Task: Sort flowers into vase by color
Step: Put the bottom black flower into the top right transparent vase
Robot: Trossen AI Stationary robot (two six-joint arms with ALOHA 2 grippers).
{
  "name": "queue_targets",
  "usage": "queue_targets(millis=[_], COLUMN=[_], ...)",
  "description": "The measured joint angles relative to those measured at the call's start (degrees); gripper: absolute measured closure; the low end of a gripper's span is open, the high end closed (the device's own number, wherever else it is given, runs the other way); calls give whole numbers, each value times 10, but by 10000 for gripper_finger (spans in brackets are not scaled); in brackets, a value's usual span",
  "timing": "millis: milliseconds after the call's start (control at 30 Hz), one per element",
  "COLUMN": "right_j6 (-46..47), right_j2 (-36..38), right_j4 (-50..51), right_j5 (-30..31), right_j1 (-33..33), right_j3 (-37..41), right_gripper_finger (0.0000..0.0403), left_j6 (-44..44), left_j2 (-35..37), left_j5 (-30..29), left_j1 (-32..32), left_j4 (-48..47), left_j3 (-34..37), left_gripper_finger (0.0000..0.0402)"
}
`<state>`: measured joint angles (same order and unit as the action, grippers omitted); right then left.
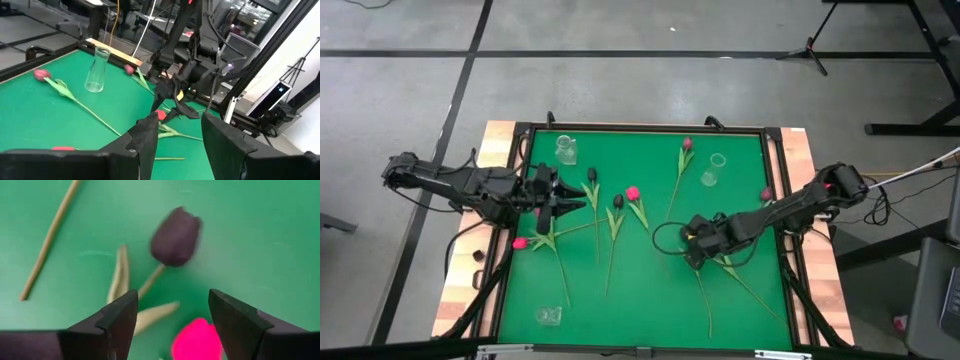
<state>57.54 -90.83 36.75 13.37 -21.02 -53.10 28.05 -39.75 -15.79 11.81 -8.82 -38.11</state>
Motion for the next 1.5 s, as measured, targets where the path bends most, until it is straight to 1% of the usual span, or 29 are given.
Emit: queue_targets(millis=[133,433,767,833,933,1000,1100,1133,1167,1233,1300,1367,1500], right_j6=[-7,19,32,39,41,42,41,39,37,37,30,6,-50], right_j2=[-11,-13,-66,-71,-71,-69,-64,-63,-60,-56,-44,-21,42], right_j4=[-32,-41,-75,-74,-73,-74,-73,-72,-72,-74,-89,-105,-130], right_j5=[-5,1,13,16,20,21,23,26,30,36,55,81,117], right_j1=[0,0,0,0,0,0,1,1,1,1,1,1,23], right_j3=[0,19,24,24,24,24,24,25,25,26,26,26,26], right_gripper_finger=[159,159,163,177,225,274,362,382,389,387,394,396,398], left_j6=[1,4,4,4,4,4,4,4,4,4,4,4,4], left_j2=[0,0,0,0,0,0,0,0,0,0,0,0,0], left_j5=[0,4,4,4,4,4,1,0,0,0,0,-2,-14], left_j1=[0,0,0,0,0,0,0,0,0,0,0,0,0], left_j4=[-7,-28,-30,-30,-30,-30,-31,-31,-31,-31,-32,-32,-32], left_j3=[0,0,1,1,1,1,1,1,1,1,1,1,1], left_gripper_finger=[256,256,256,256,256,256,256,256,256,256,256,256,256])
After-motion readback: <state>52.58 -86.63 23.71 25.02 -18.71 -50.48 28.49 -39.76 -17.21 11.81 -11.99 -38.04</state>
